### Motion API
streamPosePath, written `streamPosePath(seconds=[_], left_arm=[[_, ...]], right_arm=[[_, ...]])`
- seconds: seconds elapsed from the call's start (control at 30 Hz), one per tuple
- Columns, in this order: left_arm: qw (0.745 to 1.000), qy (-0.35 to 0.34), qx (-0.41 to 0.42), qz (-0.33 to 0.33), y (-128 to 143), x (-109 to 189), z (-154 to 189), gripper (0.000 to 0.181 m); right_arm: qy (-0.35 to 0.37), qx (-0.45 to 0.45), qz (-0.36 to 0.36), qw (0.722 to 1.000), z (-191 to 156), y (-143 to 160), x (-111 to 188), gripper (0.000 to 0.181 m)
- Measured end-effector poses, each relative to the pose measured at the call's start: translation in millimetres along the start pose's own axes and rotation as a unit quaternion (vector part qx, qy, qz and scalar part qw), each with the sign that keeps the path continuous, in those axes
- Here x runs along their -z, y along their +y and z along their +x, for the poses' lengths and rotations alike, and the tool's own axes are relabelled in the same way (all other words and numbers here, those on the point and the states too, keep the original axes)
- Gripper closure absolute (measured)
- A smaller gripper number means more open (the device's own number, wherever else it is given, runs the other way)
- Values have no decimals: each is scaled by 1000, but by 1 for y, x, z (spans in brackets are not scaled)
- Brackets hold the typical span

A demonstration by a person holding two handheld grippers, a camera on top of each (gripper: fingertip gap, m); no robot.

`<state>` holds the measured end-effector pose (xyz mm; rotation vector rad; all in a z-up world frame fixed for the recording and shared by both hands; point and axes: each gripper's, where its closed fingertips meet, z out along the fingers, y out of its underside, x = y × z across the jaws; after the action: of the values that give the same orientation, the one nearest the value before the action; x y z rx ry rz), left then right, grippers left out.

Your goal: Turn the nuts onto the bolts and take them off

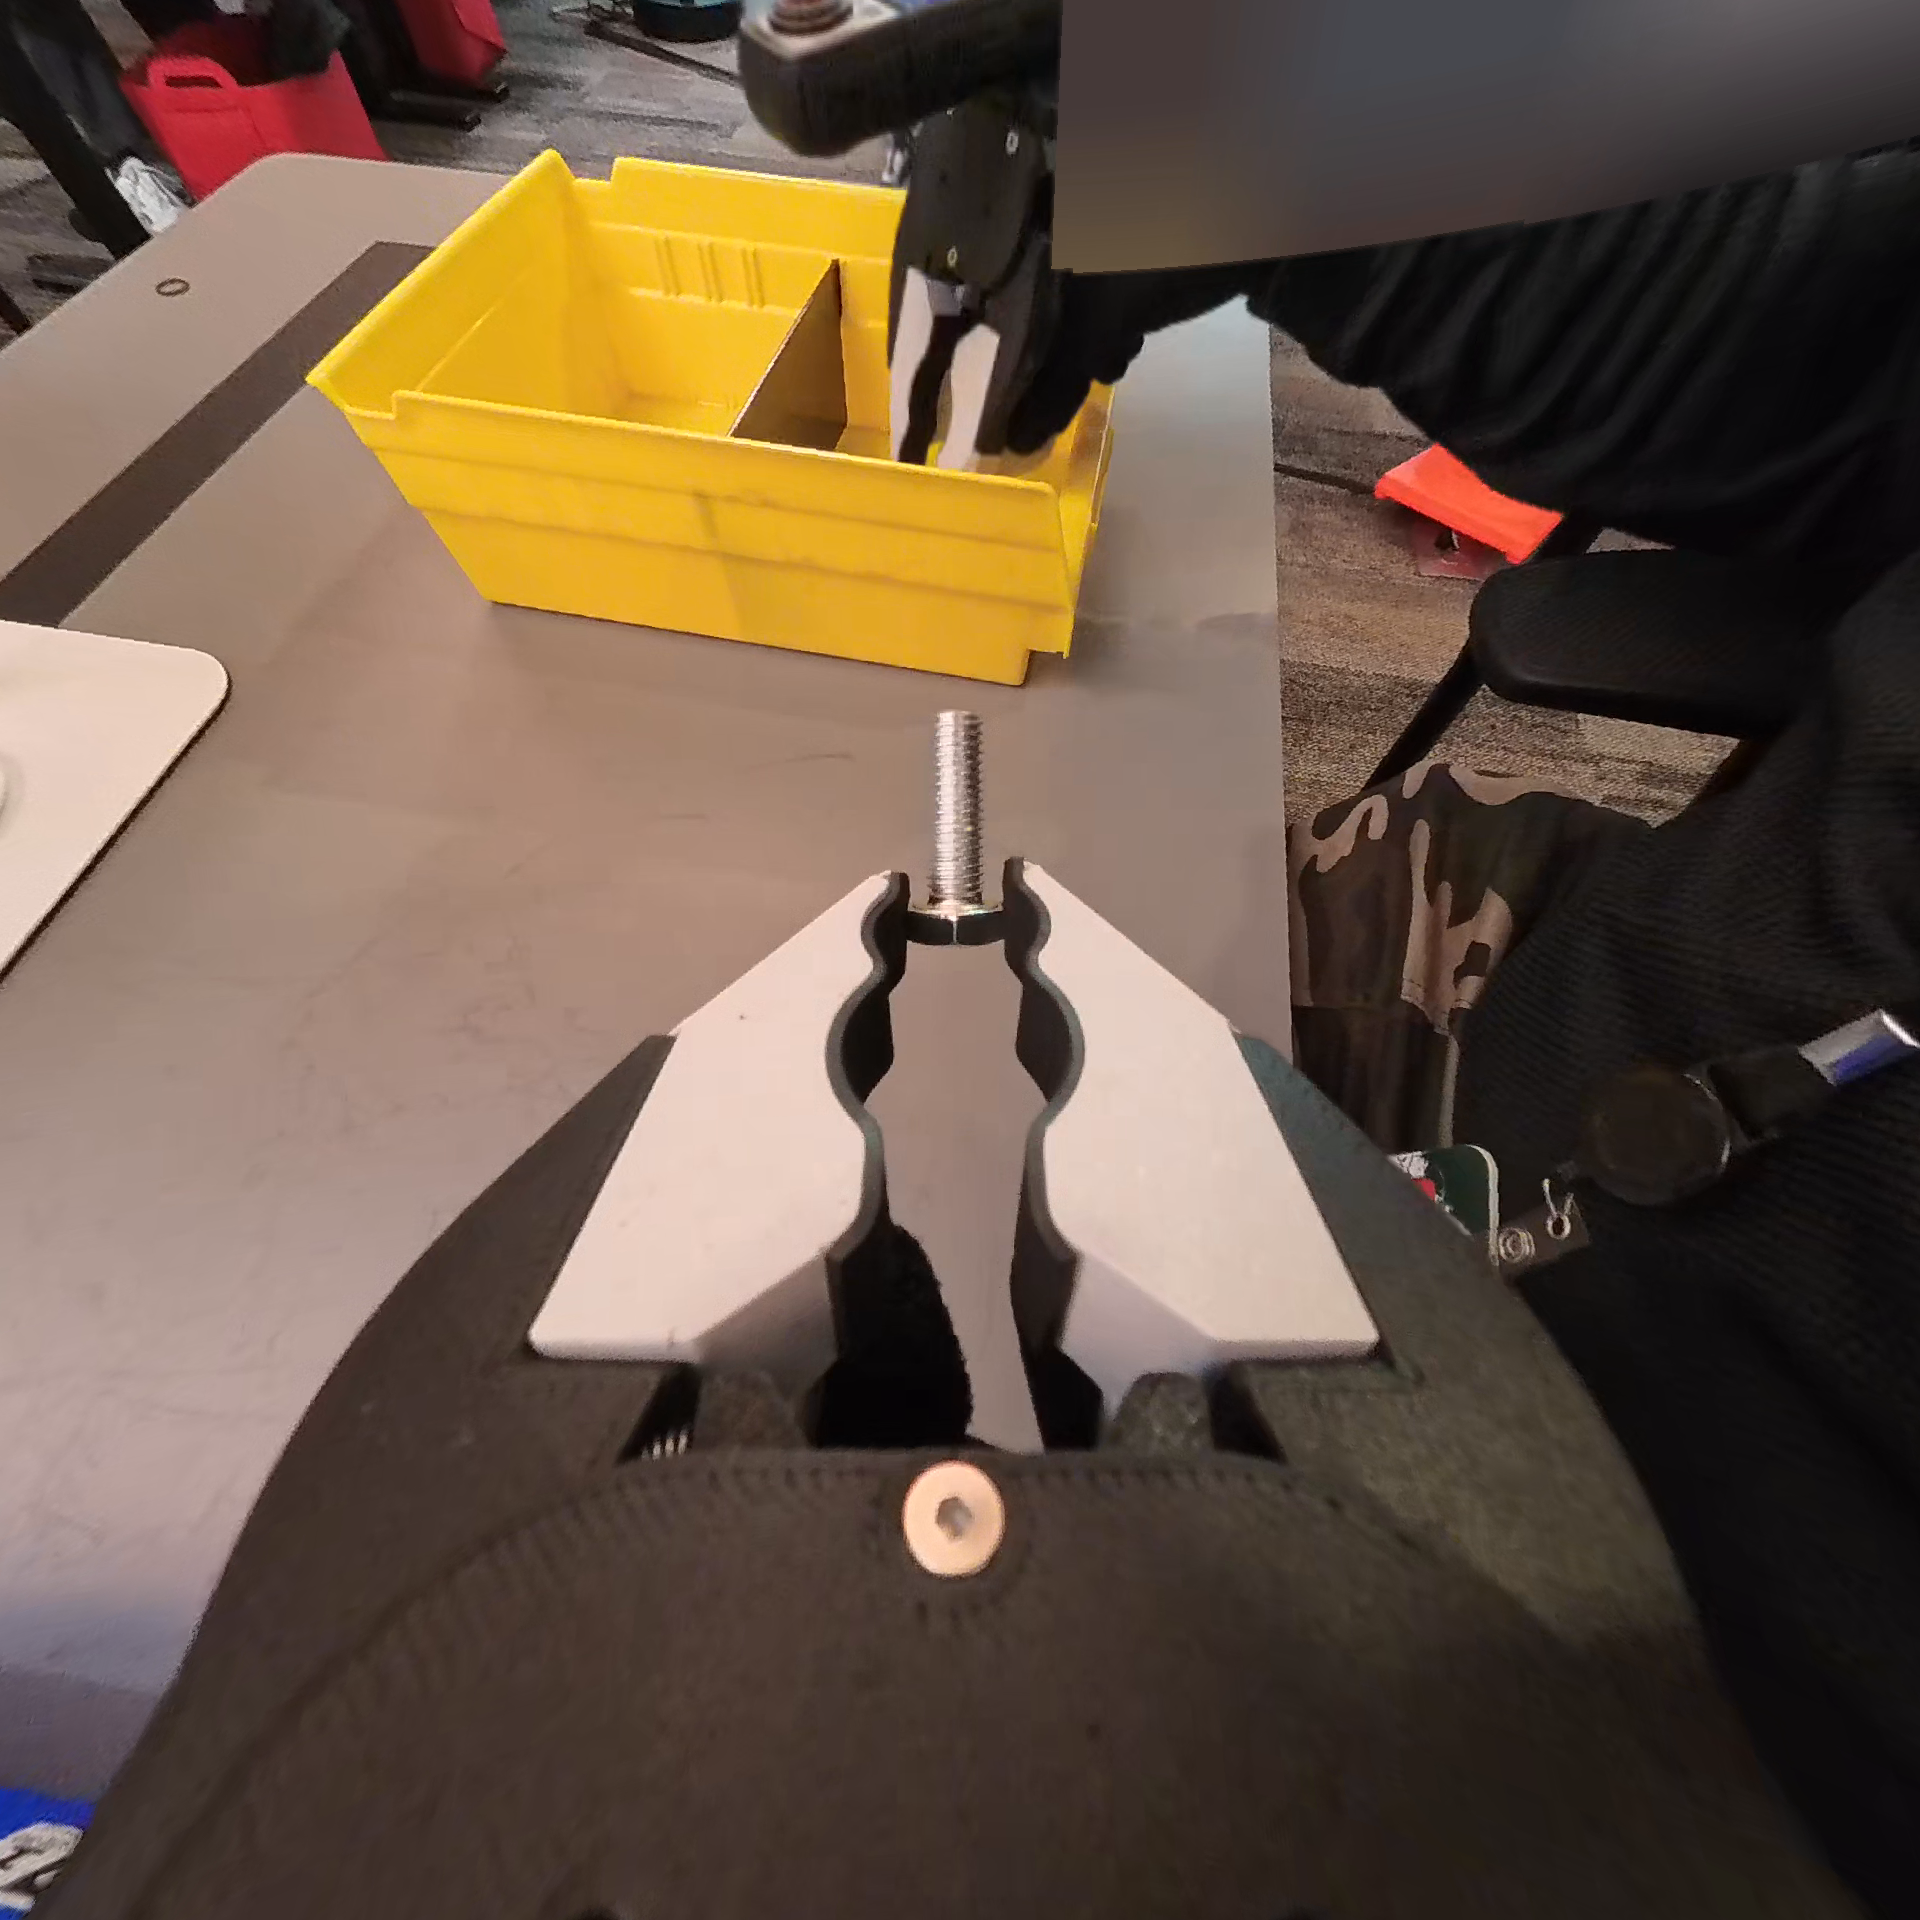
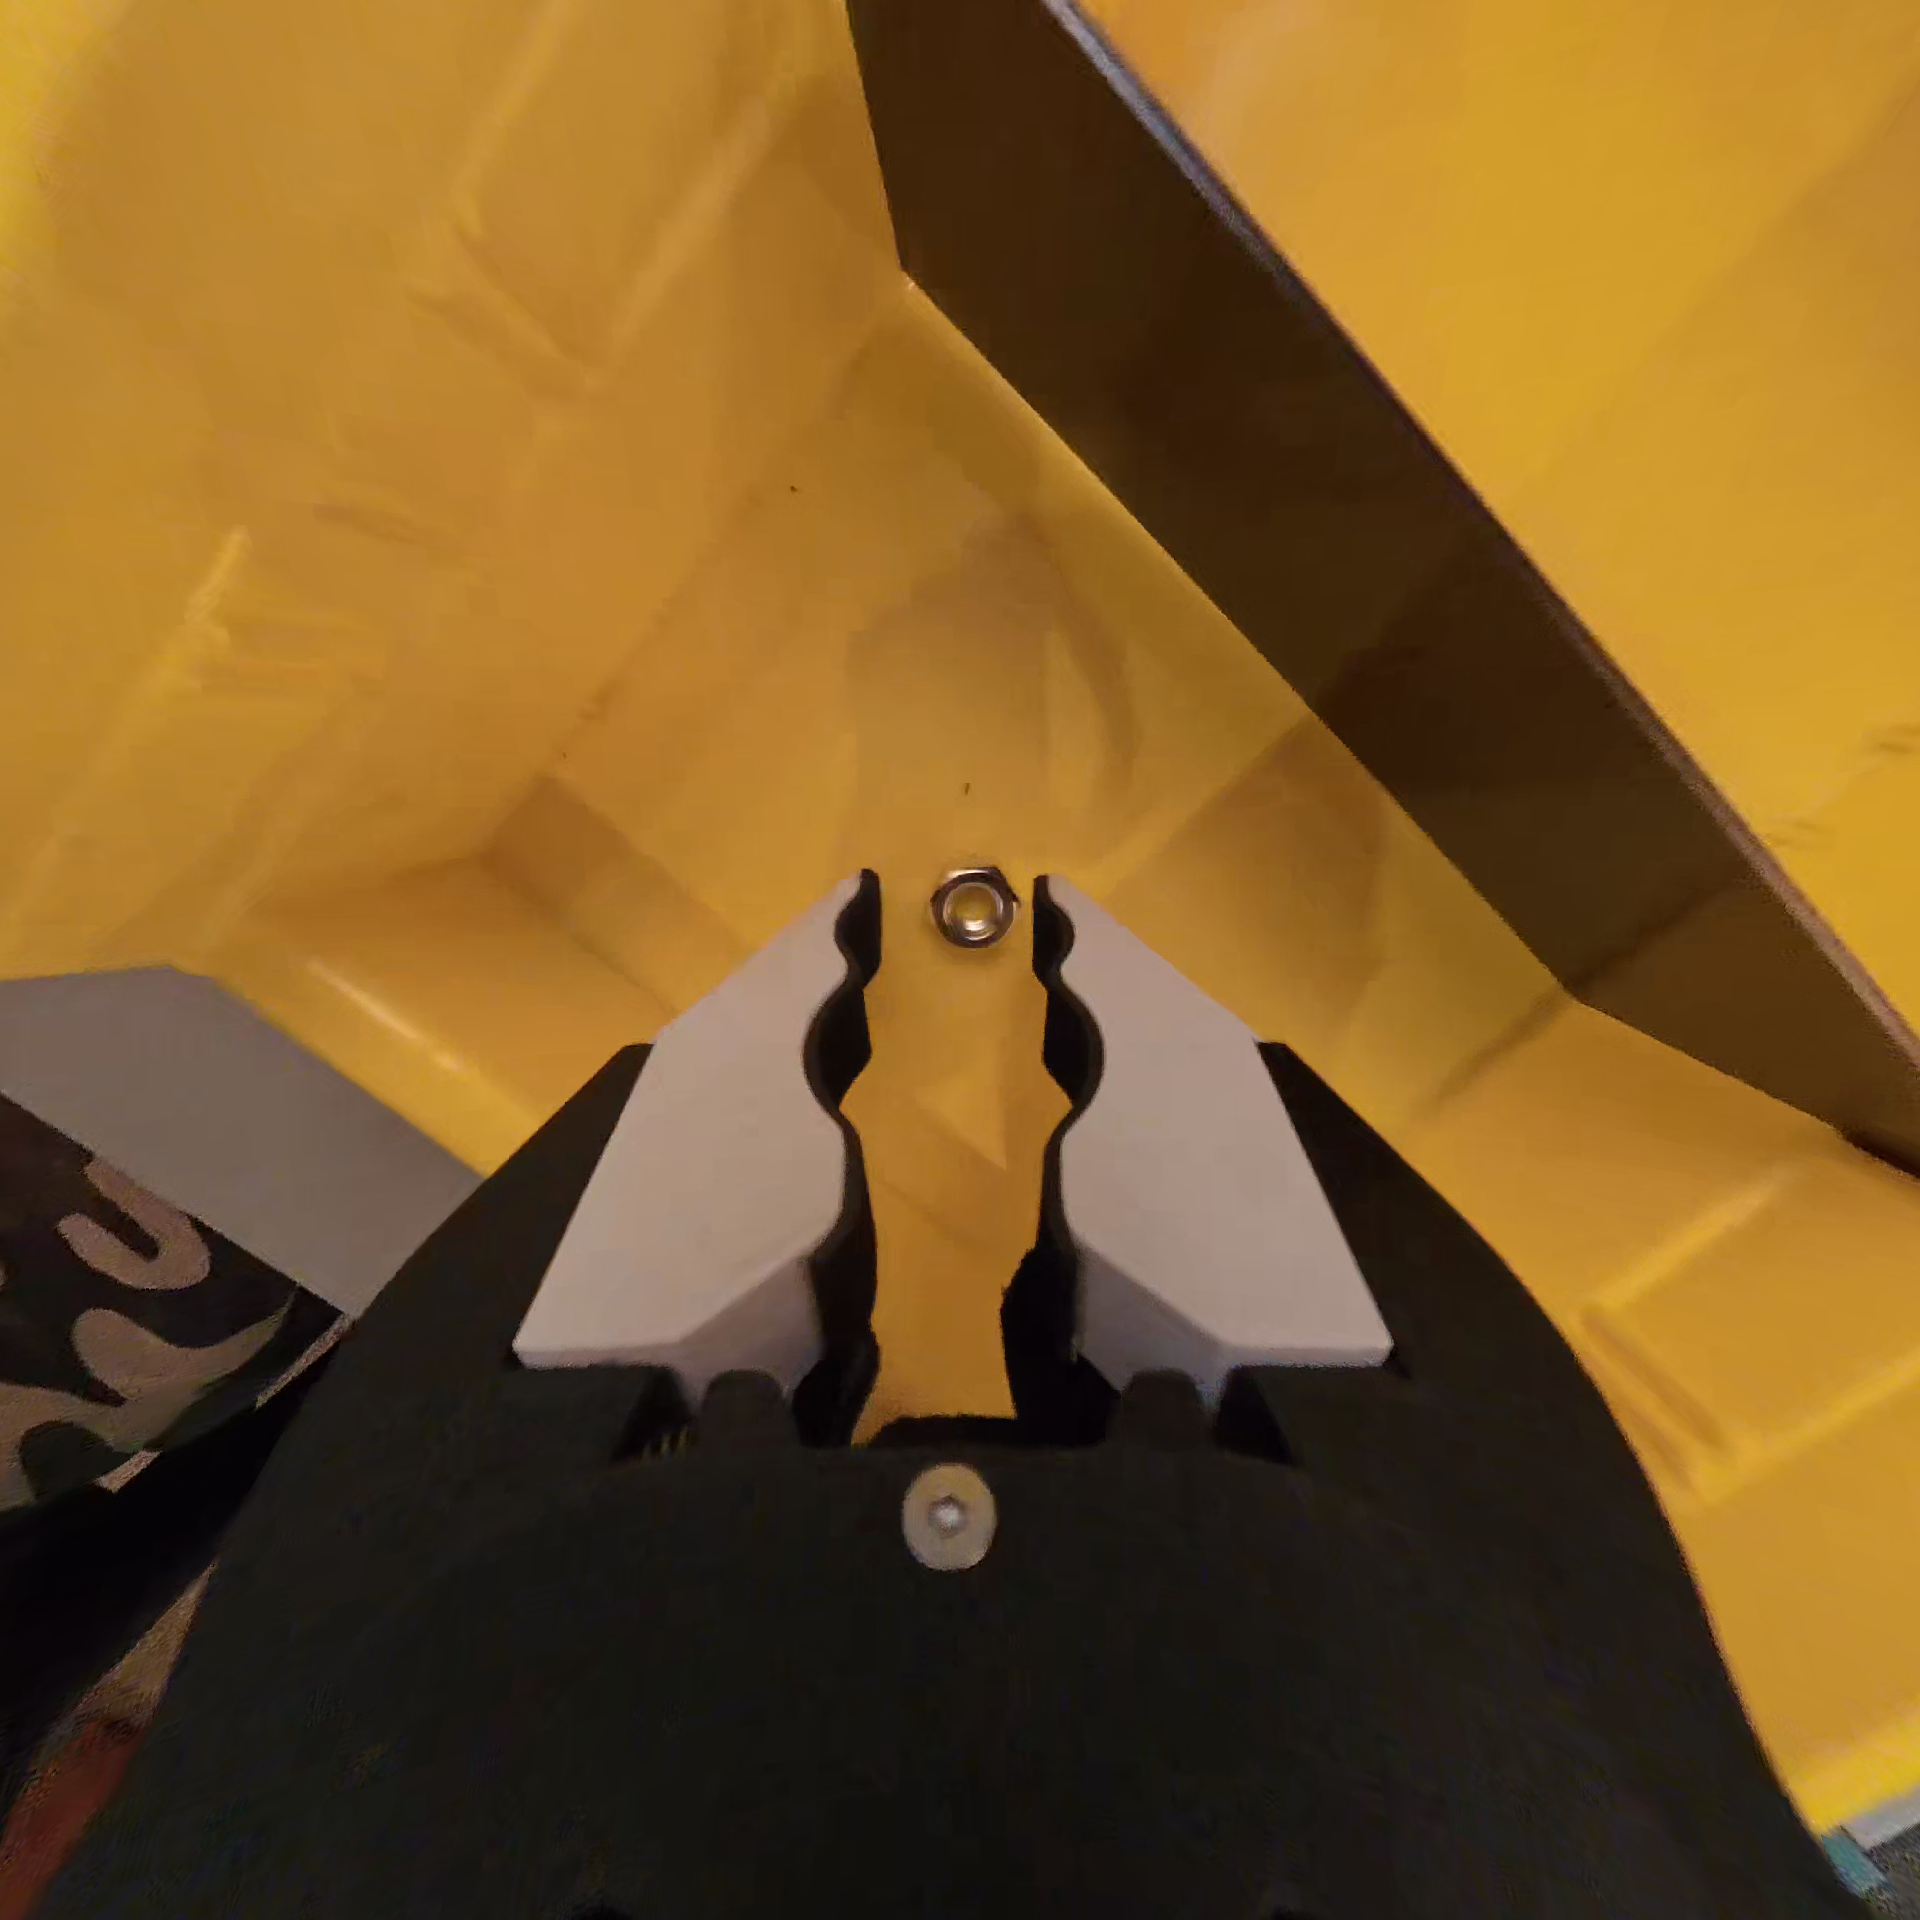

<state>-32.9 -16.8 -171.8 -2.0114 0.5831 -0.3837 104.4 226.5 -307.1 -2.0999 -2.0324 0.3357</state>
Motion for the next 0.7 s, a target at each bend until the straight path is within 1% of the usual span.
streamPosePath(seconds=[0.03, 0.1, 0.17, 0.2, 0.27, 0.33, 0.37, 0.4, 0.47, 0.57, 0.63, 0.67, 0.7], left_arm=[[1000, 0, 2, 3, -1, -1, -1, 164], [1000, 2, 4, 10, -4, -2, 0, 165], [1000, 1, 7, 26, -9, -4, 0, 164], [999, 9, 13, 37, -12, -5, 2, 165], [997, 20, 28, 65, -20, -6, 4, 165], [995, 34, 40, 88, -26, -7, 7, 165], [994, 38, 45, 95, -29, -7, 8, 165], [993, 37, 45, 105, -32, -6, 9, 164], [992, 43, 42, 115, -37, -3, 14, 165], [992, 40, 36, 113, -38, -2, 16, 165], [992, 43, 37, 115, -38, -2, 17, 165], [992, 43, 35, 115, -38, -2, 17, 165], [992, 45, 35, 115, -38, -3, 18, 165]], right_arm=[[2, -3, 5, 1000, 0, -2, 3, 152], [20, 0, 42, 999, -1, -14, 24, 156], [20, 14, 122, 992, -17, -43, 60, 158], [4, 29, 178, 984, -34, -62, 81, 158], [-57, 82, 285, 953, -86, -101, 120, 157], [-140, 128, 371, 909, -145, -131, 150, 156], [-174, 142, 400, 889, -170, -142, 158, 156], [-198, 148, 416, 875, -188, -151, 161, 155], [-245, 147, 426, 858, -213, -163, 154, 154], [-319, 130, 441, 829, -239, -173, 151, 157], [-331, 138, 425, 831, -249, -174, 141, 160], [-332, 144, 422, 831, -253, -174, 138, 169], [-340, 145, 425, 826, -257, -174, 139, 174]])
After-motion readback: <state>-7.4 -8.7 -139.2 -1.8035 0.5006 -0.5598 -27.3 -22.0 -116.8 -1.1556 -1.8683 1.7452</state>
